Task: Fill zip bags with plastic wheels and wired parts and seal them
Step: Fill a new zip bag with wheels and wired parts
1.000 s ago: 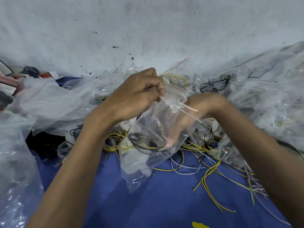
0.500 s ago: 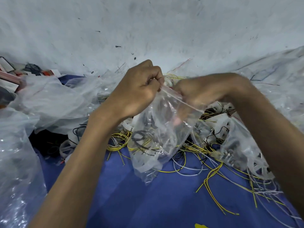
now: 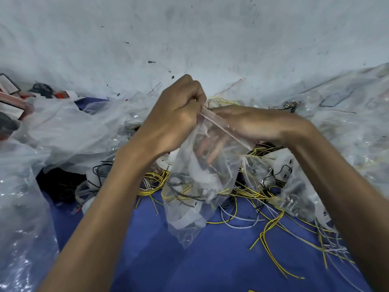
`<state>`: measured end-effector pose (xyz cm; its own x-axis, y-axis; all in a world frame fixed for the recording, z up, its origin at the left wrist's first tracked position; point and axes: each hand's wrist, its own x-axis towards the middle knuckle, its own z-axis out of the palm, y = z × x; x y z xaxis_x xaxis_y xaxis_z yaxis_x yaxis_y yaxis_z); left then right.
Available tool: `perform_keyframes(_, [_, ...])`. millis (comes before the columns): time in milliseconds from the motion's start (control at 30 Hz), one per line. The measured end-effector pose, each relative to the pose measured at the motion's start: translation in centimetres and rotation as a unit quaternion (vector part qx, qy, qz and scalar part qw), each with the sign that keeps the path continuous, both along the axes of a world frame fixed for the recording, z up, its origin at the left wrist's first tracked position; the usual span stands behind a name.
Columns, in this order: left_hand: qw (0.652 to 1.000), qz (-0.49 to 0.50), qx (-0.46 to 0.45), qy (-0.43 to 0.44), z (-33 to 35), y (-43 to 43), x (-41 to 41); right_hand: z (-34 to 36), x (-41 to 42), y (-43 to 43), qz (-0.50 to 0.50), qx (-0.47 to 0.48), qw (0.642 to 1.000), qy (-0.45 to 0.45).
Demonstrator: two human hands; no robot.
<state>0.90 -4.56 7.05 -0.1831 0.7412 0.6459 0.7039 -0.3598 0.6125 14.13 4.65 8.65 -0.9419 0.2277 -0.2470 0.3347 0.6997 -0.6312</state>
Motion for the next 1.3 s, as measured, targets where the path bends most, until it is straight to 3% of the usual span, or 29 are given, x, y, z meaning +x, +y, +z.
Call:
perform_keyframes(33, [1.000,0.007,-0.008,0.003,-0.1,0.0,-0.1,-0.1,0.2,0.4,0.014,-0.006,1.000,0.007])
perform_keyframes(133, [0.998,0.024,-0.045,0.021,-0.3,0.0,-0.5,-0.1,1.1,-0.5,0.006,-0.151,0.988,0.026])
perform_keyframes(167, [0.998,0.027,-0.055,0.026,-0.3,0.0,-0.6,-0.2,1.5,-0.4,0.026,-0.124,0.991,0.030])
perform_keyframes(233, [0.997,0.028,-0.060,0.029,-0.3,0.1,-1.2,-0.3,2.2,-0.5,0.072,0.041,0.996,0.031])
perform_keyframes(300, [0.997,0.038,-0.066,0.021,-0.3,0.1,-1.7,-0.8,2.4,0.4,0.027,0.175,0.979,0.101])
perform_keyframes(367, [0.996,0.045,-0.071,0.020,-0.4,0.0,-2.1,-1.3,2.5,1.1,-0.040,0.155,0.963,0.216])
perform_keyframes(433, [0.994,0.058,-0.083,0.041,-0.4,0.0,-2.4,-2.2,2.5,1.7,-0.068,0.155,0.948,0.269])
perform_keyframes(600, [0.980,0.117,-0.123,0.102,-1.1,0.0,-4.3,-2.9,3.0,2.6,-0.139,0.116,0.939,0.292])
perform_keyframes(667, [0.972,0.114,-0.178,0.102,-1.3,-0.2,-5.3,-2.7,3.5,3.3,-0.164,0.143,0.930,0.295])
perform_keyframes(733, [0.961,0.073,-0.255,0.073,-1.3,-0.9,-5.8,-2.7,4.2,3.9,-0.166,0.180,0.943,0.224])
perform_keyframes(833, [0.945,0.059,-0.305,0.102,-1.8,-0.7,-6.3,-3.1,4.3,4.2,-0.174,0.079,0.970,0.153])
perform_keyframes(900, [0.955,0.121,-0.241,0.119,-1.9,0.5,-6.0,-2.7,3.4,4.8,-0.238,0.109,0.942,0.210])
perform_keyframes(967, [0.970,0.217,-0.080,0.079,-1.2,2.2,-5.8,-1.3,2.0,5.3,-0.286,0.206,0.876,0.329])
perform_keyframes(1033, [0.950,0.287,0.110,0.060,0.4,2.8,-6.0,0.7,0.8,4.9,-0.267,0.220,0.811,0.472])
perform_keyframes(1100, [0.926,0.294,0.220,0.085,1.3,2.5,-6.6,2.0,0.5,4.6,-0.216,0.261,0.755,0.561])
perform_keyframes(1200, [0.948,0.212,0.220,0.090,-0.6,0.7,-6.4,0.2,2.3,4.1,-0.154,0.396,0.711,0.560])
perform_keyframes(1300, [0.968,0.127,0.120,0.181,-6.3,-2.0,-5.4,-6.1,5.5,3.4,-0.061,0.477,0.767,0.425])
